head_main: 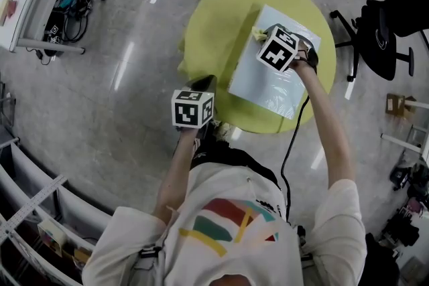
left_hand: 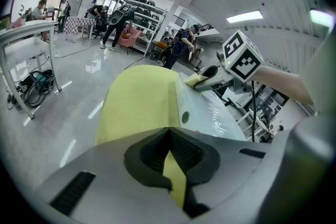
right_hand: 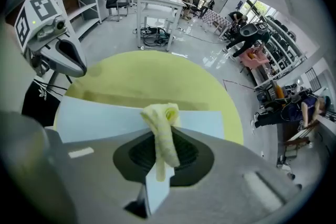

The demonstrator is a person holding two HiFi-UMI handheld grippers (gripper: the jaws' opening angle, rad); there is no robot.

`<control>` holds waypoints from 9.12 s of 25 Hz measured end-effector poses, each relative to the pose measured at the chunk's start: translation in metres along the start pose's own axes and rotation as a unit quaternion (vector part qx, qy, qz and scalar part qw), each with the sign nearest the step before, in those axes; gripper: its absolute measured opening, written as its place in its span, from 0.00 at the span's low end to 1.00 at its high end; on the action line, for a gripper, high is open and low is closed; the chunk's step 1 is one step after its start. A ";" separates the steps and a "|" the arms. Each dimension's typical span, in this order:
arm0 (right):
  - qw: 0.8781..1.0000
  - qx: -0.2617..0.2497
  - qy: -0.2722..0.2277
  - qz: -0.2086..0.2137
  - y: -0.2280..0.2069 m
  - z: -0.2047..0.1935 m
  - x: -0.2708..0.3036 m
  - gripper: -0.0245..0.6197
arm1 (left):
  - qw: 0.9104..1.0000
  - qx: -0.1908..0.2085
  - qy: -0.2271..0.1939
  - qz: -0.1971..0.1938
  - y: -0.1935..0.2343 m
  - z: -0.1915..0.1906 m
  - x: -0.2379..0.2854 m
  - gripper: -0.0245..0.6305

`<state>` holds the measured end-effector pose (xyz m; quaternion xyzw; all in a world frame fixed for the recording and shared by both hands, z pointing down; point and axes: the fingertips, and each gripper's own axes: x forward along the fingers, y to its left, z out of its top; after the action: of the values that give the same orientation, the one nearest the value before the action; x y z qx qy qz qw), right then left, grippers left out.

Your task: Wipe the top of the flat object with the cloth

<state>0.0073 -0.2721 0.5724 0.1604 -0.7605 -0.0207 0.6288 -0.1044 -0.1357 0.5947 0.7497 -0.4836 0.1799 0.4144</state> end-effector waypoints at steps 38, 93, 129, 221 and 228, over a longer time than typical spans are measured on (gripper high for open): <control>0.907 0.275 -0.317 -0.017 0.201 0.055 -0.074 0.08 | 0.998 0.022 -0.055 0.035 -0.003 0.022 -0.066 0.06; 0.772 0.477 -0.327 -0.264 0.131 -0.214 -0.123 0.08 | 0.986 0.151 -0.025 -0.071 -0.141 0.036 -0.018 0.06; 0.798 0.494 -0.332 -0.092 -0.038 -0.229 -0.015 0.08 | 0.986 0.133 -0.033 -0.095 -0.145 0.031 -0.008 0.06; 0.742 0.335 -0.404 -0.418 0.078 -0.084 -0.320 0.08 | 0.853 0.306 -0.392 -0.159 -0.283 0.173 -0.157 0.06; 0.739 0.328 -0.413 -0.420 0.078 -0.082 -0.324 0.08 | 0.855 0.306 -0.387 -0.156 -0.282 0.171 -0.155 0.06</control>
<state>0.1203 -0.0963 0.3001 0.6356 -0.7608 -0.0959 0.0894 0.0472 -0.1292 0.2629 0.9133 -0.4023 -0.0529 -0.0345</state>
